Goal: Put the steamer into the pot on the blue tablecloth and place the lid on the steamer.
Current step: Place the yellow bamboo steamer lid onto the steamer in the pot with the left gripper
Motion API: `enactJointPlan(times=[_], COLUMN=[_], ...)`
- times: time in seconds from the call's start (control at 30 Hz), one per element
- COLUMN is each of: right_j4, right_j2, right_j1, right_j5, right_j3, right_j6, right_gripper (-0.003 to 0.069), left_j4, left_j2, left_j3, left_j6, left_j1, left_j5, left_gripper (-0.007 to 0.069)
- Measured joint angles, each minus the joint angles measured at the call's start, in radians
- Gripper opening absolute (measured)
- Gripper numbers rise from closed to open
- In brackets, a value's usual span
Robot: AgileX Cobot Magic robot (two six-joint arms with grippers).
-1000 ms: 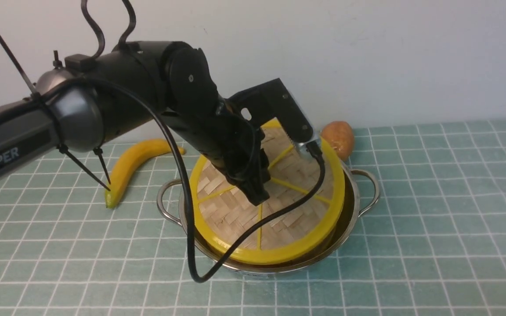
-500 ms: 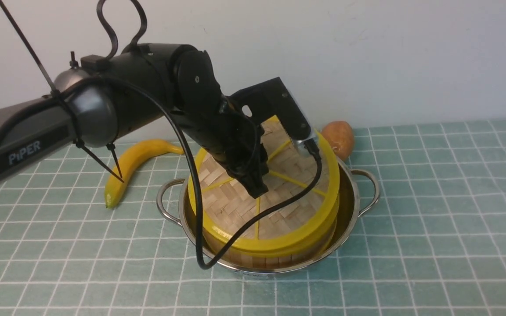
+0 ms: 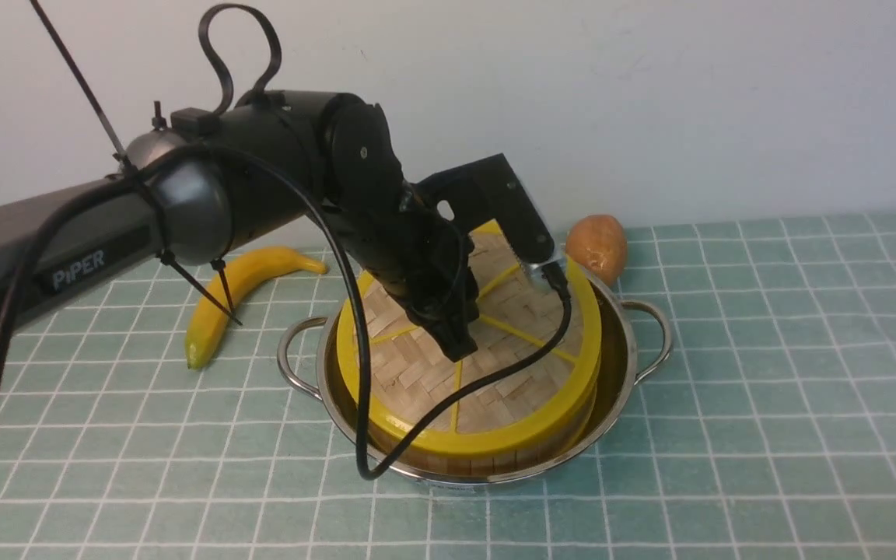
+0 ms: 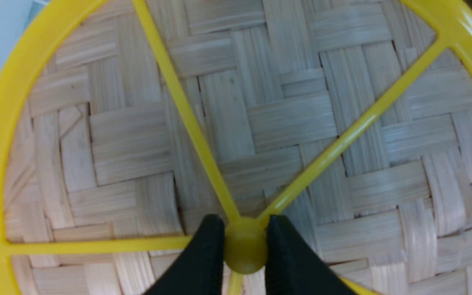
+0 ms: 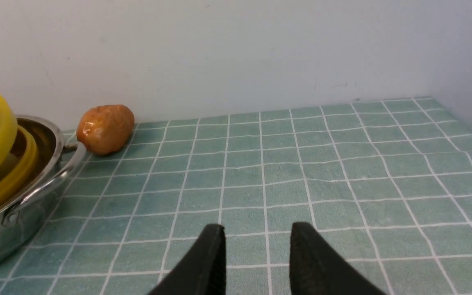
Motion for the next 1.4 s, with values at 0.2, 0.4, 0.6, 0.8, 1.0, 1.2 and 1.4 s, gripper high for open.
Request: enactJointPlan(times=[0.2, 0.4, 0.6, 0.8, 1.0, 1.2, 1.4], right_j4=[0.000, 0.000, 0.000, 0.000, 0.000, 0.000, 0.000], right_j2=[0.000, 0.000, 0.000, 0.000, 0.000, 0.000, 0.000], right_j1=[0.000, 0.000, 0.000, 0.000, 0.000, 0.000, 0.000], right_j5=[0.000, 0.000, 0.000, 0.000, 0.000, 0.000, 0.000], right_j3=[0.000, 0.000, 0.000, 0.000, 0.000, 0.000, 0.000], right_j6=[0.000, 0.000, 0.000, 0.000, 0.000, 0.000, 0.000], right_gripper=[0.0242, 0.0242, 0.0242, 0.0242, 0.0242, 0.0242, 0.0242], left_j4=[-0.001, -0.001, -0.001, 0.000, 0.002, 0.003, 0.004], left_j2=[0.001, 0.003, 0.004, 0.009, 0.020, 0.016, 0.013], left_j3=[-0.001, -0.006, -0.055, -0.082, -0.089, -0.152, -0.180], left_j6=[0.011, 0.018, 0.019, 0.020, 0.017, -0.003, -0.018], left_j1=[0.000, 0.000, 0.000, 0.000, 0.000, 0.000, 0.000], left_j5=[-0.004, 0.001, 0.039, 0.053, 0.068, 0.146, 0.221], left_gripper=[0.0120, 0.0120, 0.0120, 0.0120, 0.0120, 0.0120, 0.0120])
